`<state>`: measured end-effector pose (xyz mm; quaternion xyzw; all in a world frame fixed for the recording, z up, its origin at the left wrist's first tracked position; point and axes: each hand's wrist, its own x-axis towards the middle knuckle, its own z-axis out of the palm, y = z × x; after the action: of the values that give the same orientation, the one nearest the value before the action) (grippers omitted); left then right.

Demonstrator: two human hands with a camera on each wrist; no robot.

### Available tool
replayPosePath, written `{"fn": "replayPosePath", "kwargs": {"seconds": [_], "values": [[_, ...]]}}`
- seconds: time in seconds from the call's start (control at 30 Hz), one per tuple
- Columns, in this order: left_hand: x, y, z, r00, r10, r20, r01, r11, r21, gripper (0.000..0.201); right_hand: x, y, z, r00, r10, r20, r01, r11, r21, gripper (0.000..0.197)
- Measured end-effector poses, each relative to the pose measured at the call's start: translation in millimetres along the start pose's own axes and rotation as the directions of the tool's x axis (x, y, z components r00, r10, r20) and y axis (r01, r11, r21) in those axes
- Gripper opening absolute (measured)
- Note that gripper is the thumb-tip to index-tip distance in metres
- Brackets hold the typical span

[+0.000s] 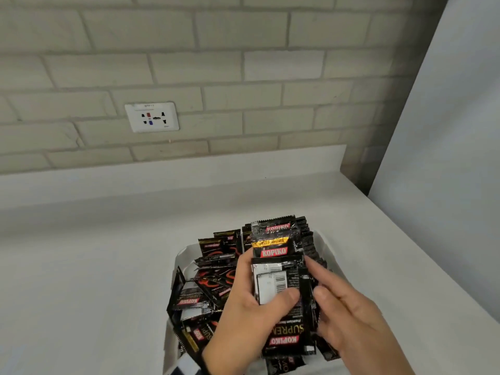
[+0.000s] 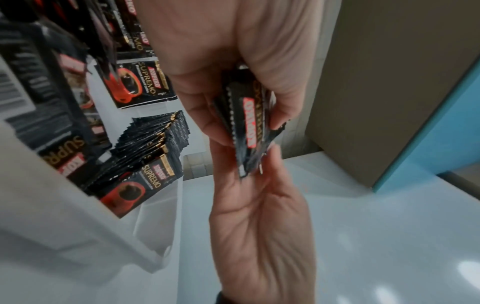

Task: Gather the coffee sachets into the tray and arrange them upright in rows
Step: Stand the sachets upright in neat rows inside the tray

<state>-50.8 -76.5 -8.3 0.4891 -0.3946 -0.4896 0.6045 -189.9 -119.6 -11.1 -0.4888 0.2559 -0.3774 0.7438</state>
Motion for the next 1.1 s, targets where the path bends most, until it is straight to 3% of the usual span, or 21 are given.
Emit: {"fn": "replayPosePath", "kwargs": {"seconds": [0.07,0.17,0.23,0.37,0.5,0.57,0.63,0.67,0.73,0.77,0.93,0.97,1.03,1.07,1.1], "values": [[-1.9,-5.6,-1.6,0.999,-0.042,0.013,0.042,0.997,-0.061,0.062,-9.9,2.4,-5.2,0.997,-0.054,-0.062,0.047,0.992,-0.121,0.031],[-5.7,-11.5,-2.0,0.998,-0.064,0.012,0.065,0.988,-0.143,0.053,-11.9,-0.2,-3.7,0.993,-0.092,-0.08,0.061,0.942,-0.331,0.054],[-6.4,-12.8,-0.6,0.997,-0.07,-0.019,0.065,0.979,-0.194,0.054,-11.7,0.1,-2.6,0.984,-0.139,-0.11,0.086,0.917,-0.389,0.055],[-5.7,-6.9,5.5,0.995,-0.061,-0.081,0.036,0.96,-0.279,0.059,-10.1,3.3,5.9,0.922,-0.324,-0.213,0.257,0.922,-0.288,0.016],[-0.1,4.0,17.5,0.995,-0.033,-0.096,-0.011,0.905,-0.426,0.054,-5.6,7.5,10.3,0.813,-0.516,-0.269,0.452,0.851,-0.268,0.037],[3.7,8.8,25.7,0.994,-0.026,-0.105,-0.027,0.88,-0.473,0.055,-4.6,0.3,14.7,0.758,-0.551,-0.349,0.523,0.833,-0.18,0.028],[7.1,10.9,35.1,0.996,-0.018,-0.086,-0.028,0.862,-0.506,0.054,-4.3,-4.7,20.4,0.744,-0.54,-0.393,0.536,0.834,-0.13,0.02],[8.7,10.8,39.8,0.997,-0.008,-0.071,-0.03,0.855,-0.518,0.053,-5.6,-6.1,21.5,0.753,-0.529,-0.391,0.526,0.841,-0.125,0.024],[11.6,8.6,48.1,0.998,0.01,-0.056,-0.038,0.846,-0.531,0.053,-8.5,-7.9,17.3,0.786,-0.449,-0.425,0.46,0.884,-0.082,0.056],[12.9,7.3,50.9,0.998,0.021,-0.057,-0.048,0.849,-0.527,0.052,-8.7,-10.1,14.6,0.804,-0.391,-0.448,0.419,0.907,-0.039,0.061],[12.6,4.1,59.2,0.983,0.117,-0.143,-0.165,0.901,-0.401,0.041,-2.7,-14.5,-4.1,0.878,-0.264,-0.399,0.341,0.931,0.134,0.022],[12.2,5.3,60.5,0.976,0.148,-0.159,-0.198,0.905,-0.375,0.04,0.2,-10.7,-10.5,0.887,-0.249,-0.389,0.341,0.921,0.187,0.023],[11.7,6.9,63.4,0.968,0.204,-0.148,-0.243,0.911,-0.334,0.04,-1.4,-3.2,-14.9,0.948,-0.187,-0.258,0.274,0.891,0.361,0.054],[11.7,6.6,64.4,0.968,0.219,-0.124,-0.247,0.918,-0.309,0.042,-6.1,-0.2,-22.7,0.888,-0.193,-0.417,0.301,0.93,0.21,0.065],[11.3,6.2,65.2,0.97,0.226,-0.094,-0.244,0.93,-0.276,0.045,-6.9,4.0,-32.3,0.919,-0.177,-0.352,0.289,0.91,0.297,0.069]]}}
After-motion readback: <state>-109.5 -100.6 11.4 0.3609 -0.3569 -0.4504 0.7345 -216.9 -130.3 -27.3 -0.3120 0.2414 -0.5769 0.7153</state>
